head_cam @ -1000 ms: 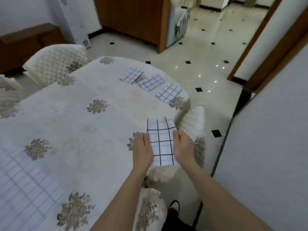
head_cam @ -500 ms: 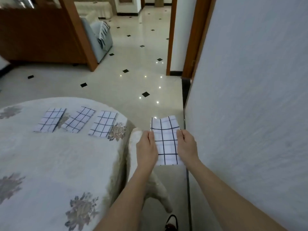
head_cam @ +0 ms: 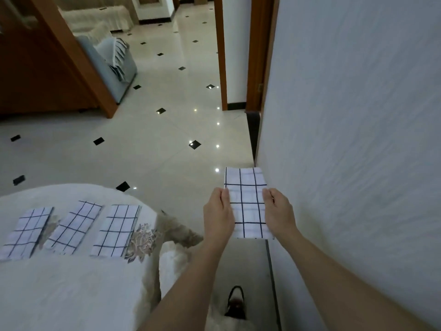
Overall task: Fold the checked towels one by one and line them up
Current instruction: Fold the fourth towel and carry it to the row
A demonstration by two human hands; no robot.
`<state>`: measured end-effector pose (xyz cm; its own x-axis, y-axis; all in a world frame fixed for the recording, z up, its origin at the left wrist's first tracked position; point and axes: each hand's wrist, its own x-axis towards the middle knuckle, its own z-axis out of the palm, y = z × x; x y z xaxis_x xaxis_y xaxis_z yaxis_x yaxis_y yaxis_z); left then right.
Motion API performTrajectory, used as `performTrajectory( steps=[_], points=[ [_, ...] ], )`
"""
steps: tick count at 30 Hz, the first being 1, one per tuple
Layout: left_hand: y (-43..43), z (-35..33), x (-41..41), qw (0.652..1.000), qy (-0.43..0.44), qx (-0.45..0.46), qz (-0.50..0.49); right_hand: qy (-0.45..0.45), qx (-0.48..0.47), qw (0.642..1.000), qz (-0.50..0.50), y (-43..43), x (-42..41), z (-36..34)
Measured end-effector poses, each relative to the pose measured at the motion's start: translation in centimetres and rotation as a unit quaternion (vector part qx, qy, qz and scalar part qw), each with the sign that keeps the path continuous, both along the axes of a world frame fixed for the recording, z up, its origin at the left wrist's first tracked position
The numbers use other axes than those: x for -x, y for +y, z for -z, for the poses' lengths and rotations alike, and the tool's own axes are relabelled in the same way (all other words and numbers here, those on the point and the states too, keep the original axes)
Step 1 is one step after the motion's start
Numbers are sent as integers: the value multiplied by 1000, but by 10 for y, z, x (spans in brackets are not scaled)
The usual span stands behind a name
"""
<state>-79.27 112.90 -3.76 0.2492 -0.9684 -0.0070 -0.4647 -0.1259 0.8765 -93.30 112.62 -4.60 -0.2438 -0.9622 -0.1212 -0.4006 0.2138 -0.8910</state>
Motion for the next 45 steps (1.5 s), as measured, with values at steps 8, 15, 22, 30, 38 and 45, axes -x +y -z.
performTrajectory(
  steps=[8, 15, 22, 30, 38, 45],
  points=[
    [-118, 21, -7, 999, 3, -26, 20, -14, -47, 998, 37, -105, -11, 29],
    [-244, 31, -28, 999, 24, -37, -18, 4, -37, 999, 9, -243, -28, 31],
    [-355, 23, -42, 998, 35, -29, -54, 4, -17, 1000, -19, -363, -44, 22],
    [-463, 25, -60, 993, 45, -43, -100, -10, -31, 998, -58, -487, -67, 26],
    [-594, 28, -110, 974, 27, -43, -223, -14, -47, 986, -162, -651, -132, 36],
    [-644, 14, -188, 919, 27, -32, -391, -9, -30, 944, -328, -737, -235, 14]
  ],
)
